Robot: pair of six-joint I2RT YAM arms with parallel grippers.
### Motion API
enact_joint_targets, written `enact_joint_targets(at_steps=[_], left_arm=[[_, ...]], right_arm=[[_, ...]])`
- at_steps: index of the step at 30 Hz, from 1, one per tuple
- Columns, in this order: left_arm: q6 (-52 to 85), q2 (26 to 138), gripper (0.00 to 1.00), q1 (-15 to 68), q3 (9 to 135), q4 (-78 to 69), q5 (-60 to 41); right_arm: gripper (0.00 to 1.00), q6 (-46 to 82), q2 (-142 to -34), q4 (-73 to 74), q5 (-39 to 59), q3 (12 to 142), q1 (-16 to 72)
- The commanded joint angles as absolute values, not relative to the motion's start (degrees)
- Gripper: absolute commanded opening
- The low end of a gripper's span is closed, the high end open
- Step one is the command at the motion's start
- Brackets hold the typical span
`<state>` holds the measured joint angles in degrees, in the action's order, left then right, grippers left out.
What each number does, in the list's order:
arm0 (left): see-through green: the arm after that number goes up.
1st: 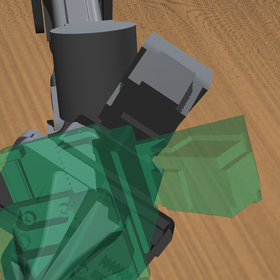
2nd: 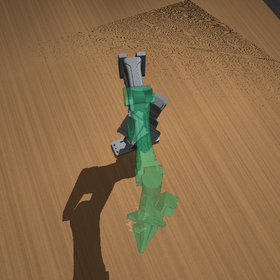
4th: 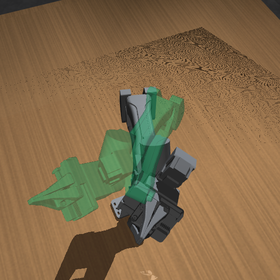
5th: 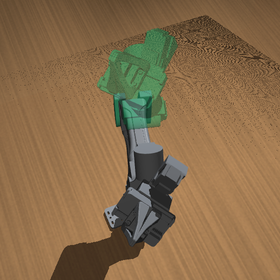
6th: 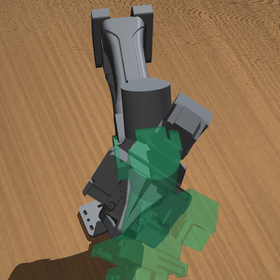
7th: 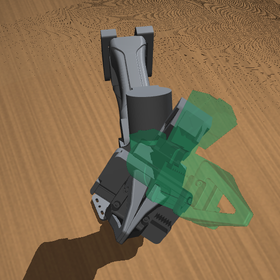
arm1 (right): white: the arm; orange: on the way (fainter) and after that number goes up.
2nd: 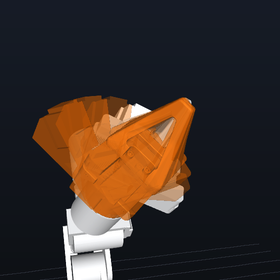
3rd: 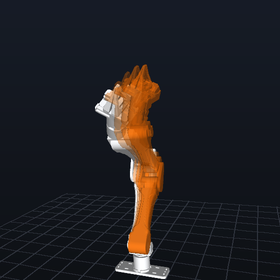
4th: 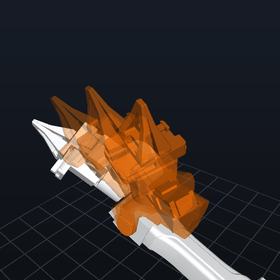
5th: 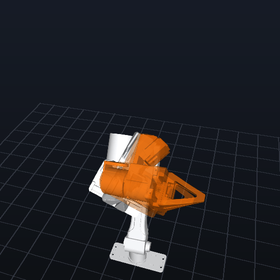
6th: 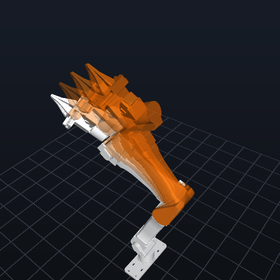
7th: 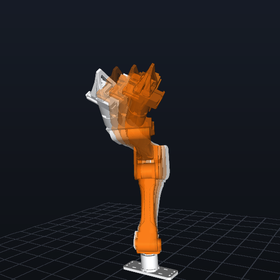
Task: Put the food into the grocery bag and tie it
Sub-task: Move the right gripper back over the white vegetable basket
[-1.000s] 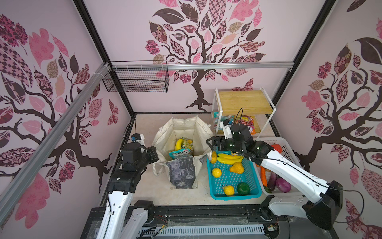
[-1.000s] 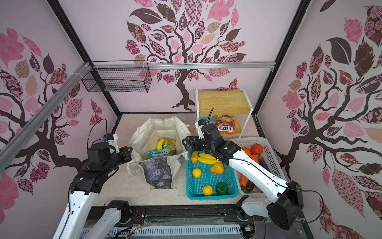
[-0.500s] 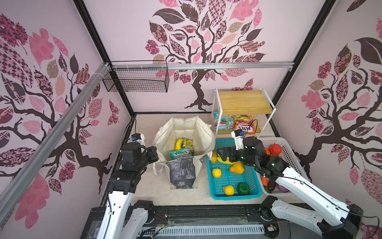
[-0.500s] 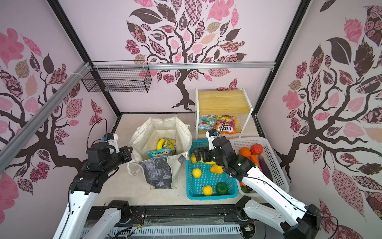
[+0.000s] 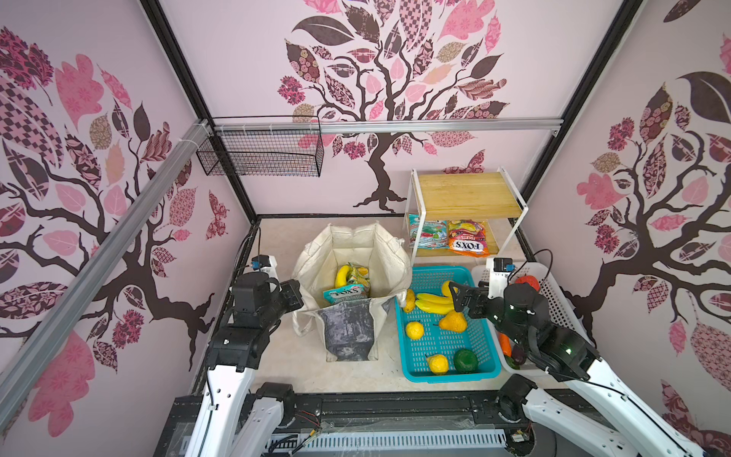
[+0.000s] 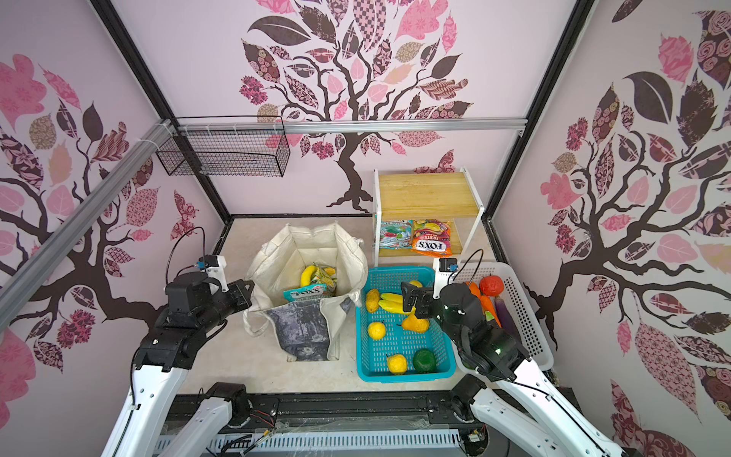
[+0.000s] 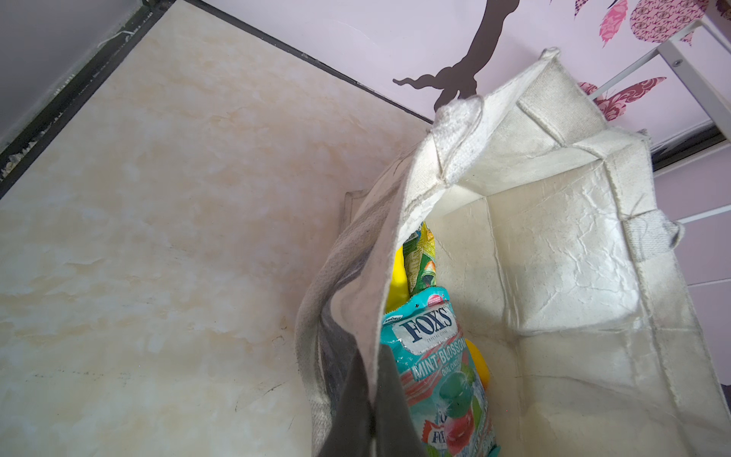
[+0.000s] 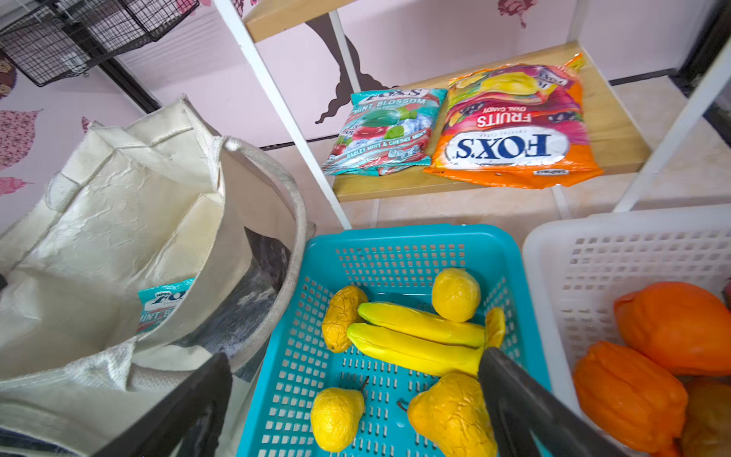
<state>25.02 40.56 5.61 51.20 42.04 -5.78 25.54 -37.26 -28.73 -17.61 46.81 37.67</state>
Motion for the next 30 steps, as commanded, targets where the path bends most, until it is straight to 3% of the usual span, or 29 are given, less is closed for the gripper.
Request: enact_joint_targets(at_steps=[1,9,22,26,30], left_arm=[[23.98,40.34,0.00,5.27,49.75,40.52,-6.51],[24.02,40.60,0.00,5.27,49.75,40.61,-6.66],[24.34,40.18,0.00,5.33,49.71,40.70,-7.85],[24.38,40.28,0.00,5.29,49.59,40.41,-8.41],[24.36,40.74,0.00,5.33,49.48,40.36,-8.79]], right_arm=[[1.00,26.67,-37.09,-34.37,-24.65,48.91,37.34],[0.99,29.06,-35.36,-39.25,-35.32,48.25,37.33],[0.97,40.19,-43.14,-39.14,-42.34,50.83,33.99],[0.95,40.62,-45.98,-36.60,-33.45,51.08,23.84],[0.98,41.13,-46.37,-33.65,-17.74,47.94,5.81]])
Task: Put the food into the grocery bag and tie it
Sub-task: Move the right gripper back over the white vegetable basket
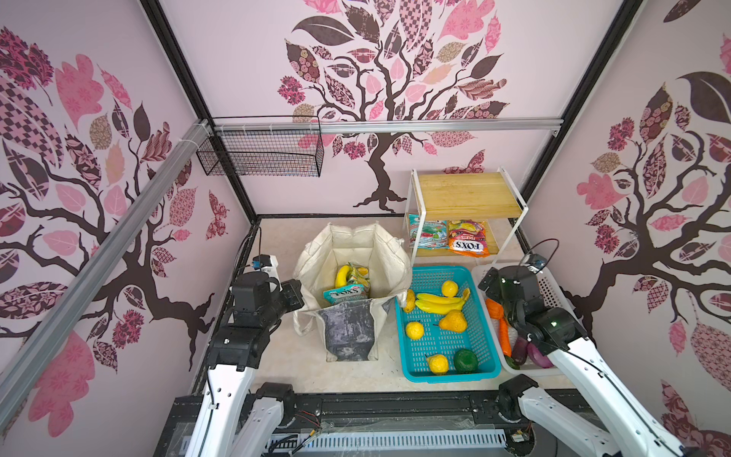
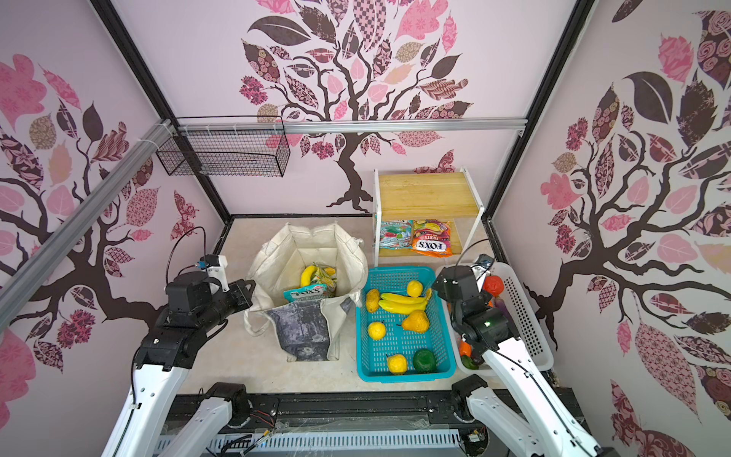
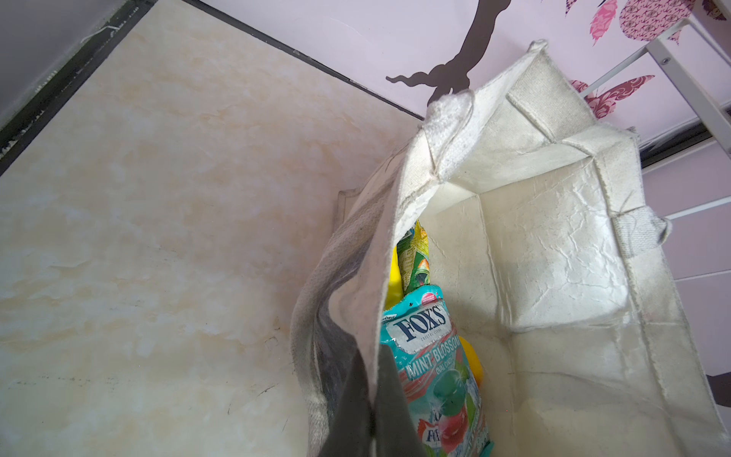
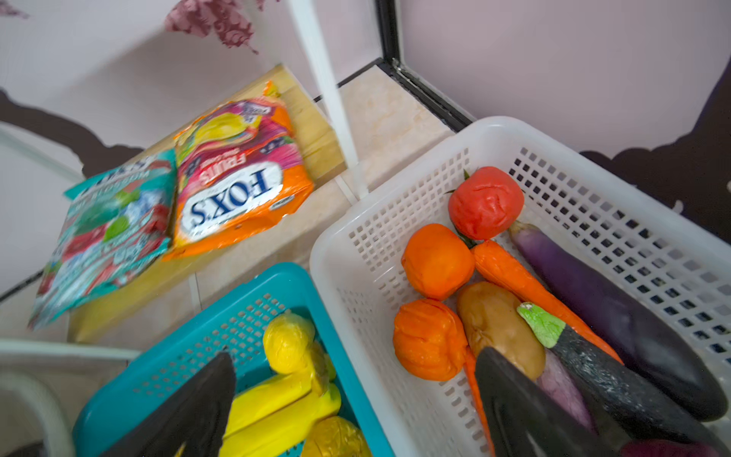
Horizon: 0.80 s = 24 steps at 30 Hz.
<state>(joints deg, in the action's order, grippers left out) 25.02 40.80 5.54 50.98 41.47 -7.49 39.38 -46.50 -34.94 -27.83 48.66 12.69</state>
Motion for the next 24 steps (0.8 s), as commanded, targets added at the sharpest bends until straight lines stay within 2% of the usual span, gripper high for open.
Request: enact_joint_targets(at_steps=[1,3,7,13,19,24], left_arm=[[24.40,40.77,0.00,5.32,49.48,40.50,-8.76],[24.44,40.91,0.00,5.33,49.42,40.39,-8.78],[24.34,41.20,0.00,5.33,49.48,40.43,-8.79],[24.51,41.38,0.00,5.28,49.39,40.60,-8.53],[24.34,42.07,0.00,5.34,49.52,40.60,-8.78],[24.34,42.46,0.00,5.31,49.48,40.61,-9.05]], right_arm=[[0.97,41.73,-46.88,-34.41,-17.24,47.65,2.87],[0.97,44.09,-49.14,-37.35,-17.96,48.19,-0.69],[0.99,51.43,-54.49,-41.27,-19.30,49.09,-1.22],[0.99,56.26,-54.11,-39.09,-18.68,46.14,-1.24],[0.99,55.34,-54.95,-37.82,-21.75,42.80,-1.51],[0.99,46.50,-55.08,-30.17,-17.27,38.74,-2.47]])
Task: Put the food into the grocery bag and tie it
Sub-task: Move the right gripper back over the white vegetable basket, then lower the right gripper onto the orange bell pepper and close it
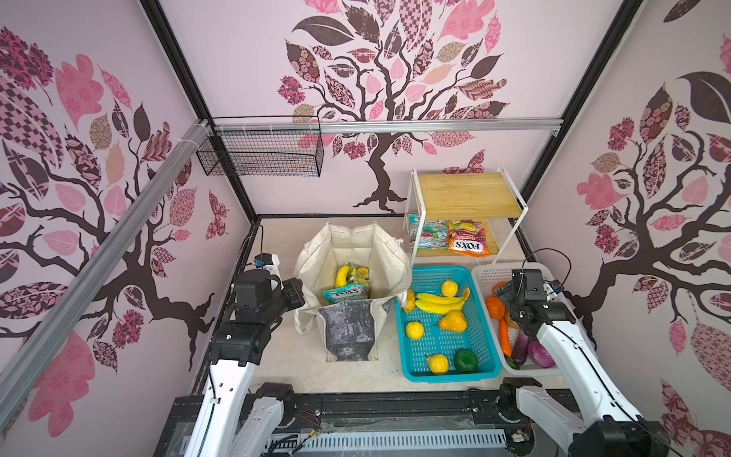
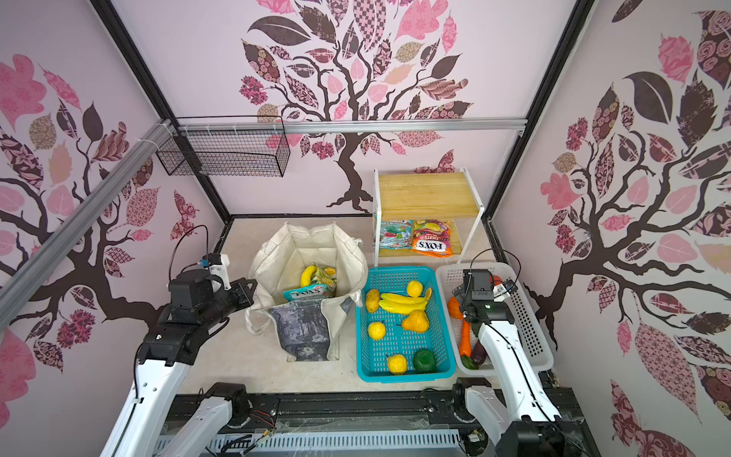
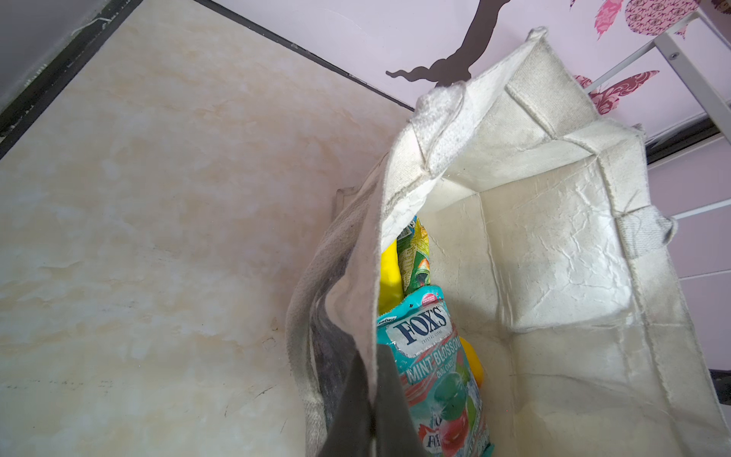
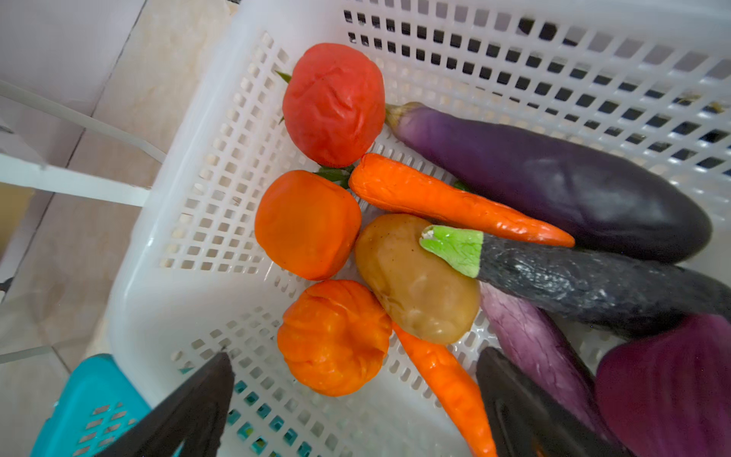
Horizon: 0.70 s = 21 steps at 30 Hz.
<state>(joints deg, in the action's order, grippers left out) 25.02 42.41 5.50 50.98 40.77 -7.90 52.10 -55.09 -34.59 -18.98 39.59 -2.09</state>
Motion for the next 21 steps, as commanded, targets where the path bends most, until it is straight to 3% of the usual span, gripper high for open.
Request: enact_joint_targets(at_steps=[1,7,11,21], left_arm=[[24.32,42.49,0.00,5.36,49.49,40.61,-9.06],[24.35,41.95,0.00,5.34,49.47,40.78,-8.71],[24.31,41.99,0.00,5.36,49.57,40.69,-8.87],[24.39,41.32,0.00,5.29,49.53,40.56,-9.77]], right_arm=[[1.00,41.39,-54.33,-27.05,-14.46,38.11,-2.52],[0.98,35.23,-51.52,-22.51,-11.58,34.58,-2.47],[0.87,33.40,-54.64,-22.12,-8.71,34.23,-2.49],[0.86,35.21,-60.66,-18.59,-3.25,32.62,-2.50]])
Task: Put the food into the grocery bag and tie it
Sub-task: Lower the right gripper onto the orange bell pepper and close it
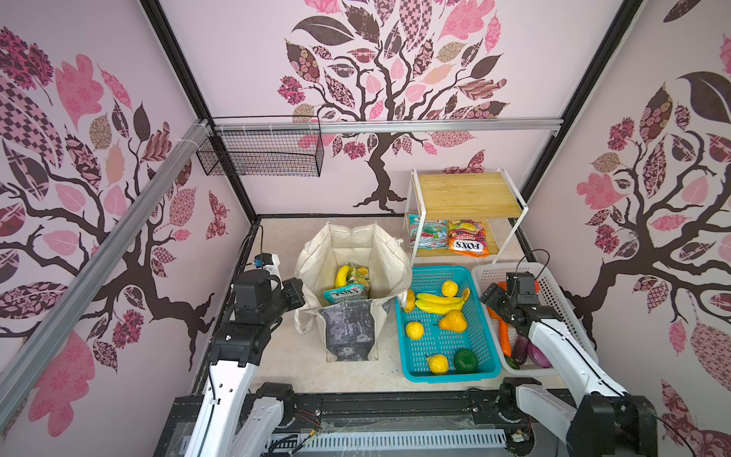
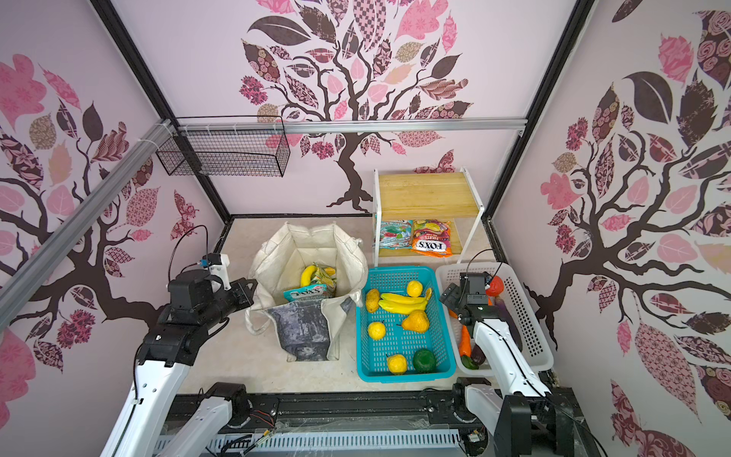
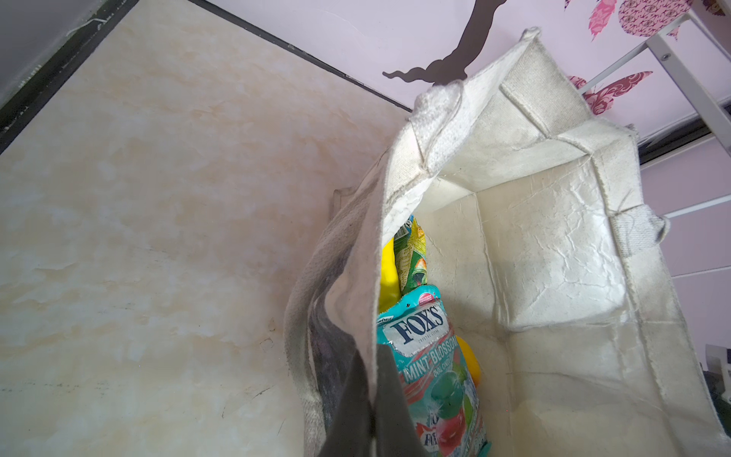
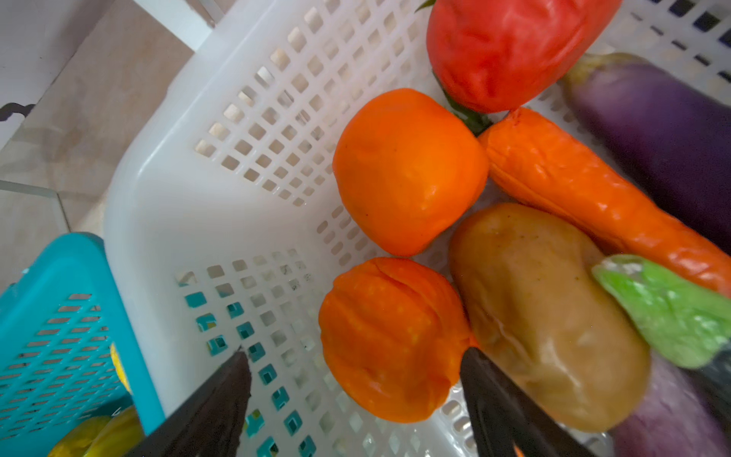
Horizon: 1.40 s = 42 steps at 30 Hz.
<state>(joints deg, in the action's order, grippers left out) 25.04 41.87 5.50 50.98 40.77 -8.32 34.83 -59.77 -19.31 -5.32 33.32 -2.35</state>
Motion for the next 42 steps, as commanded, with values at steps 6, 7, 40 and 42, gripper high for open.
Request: enact_joint_targets(at_steps=[6,7,40,42], left_arm=[[24.43,41.06,0.00,5.33,49.50,40.46,-9.76],[24.37,41.11,0.00,5.34,49.42,40.48,-9.76],[24.39,41.14,0.00,5.32,49.53,40.61,-9.65],[24.37,41.12,0.00,5.31,49.53,40.61,-9.59]], right_arm=[[0.83,36.12,-62.55,-16.82,-3.02,31.57,-2.63],[0.81,36.21,-62.78,-16.30,-2.54,31.51,-2.55],[0.61,37.44,-64.73,-8.41,8.71,26.05,-10.13],[0.58,37.40,-62.64,-9.32,8.44,26.34,-10.12]])
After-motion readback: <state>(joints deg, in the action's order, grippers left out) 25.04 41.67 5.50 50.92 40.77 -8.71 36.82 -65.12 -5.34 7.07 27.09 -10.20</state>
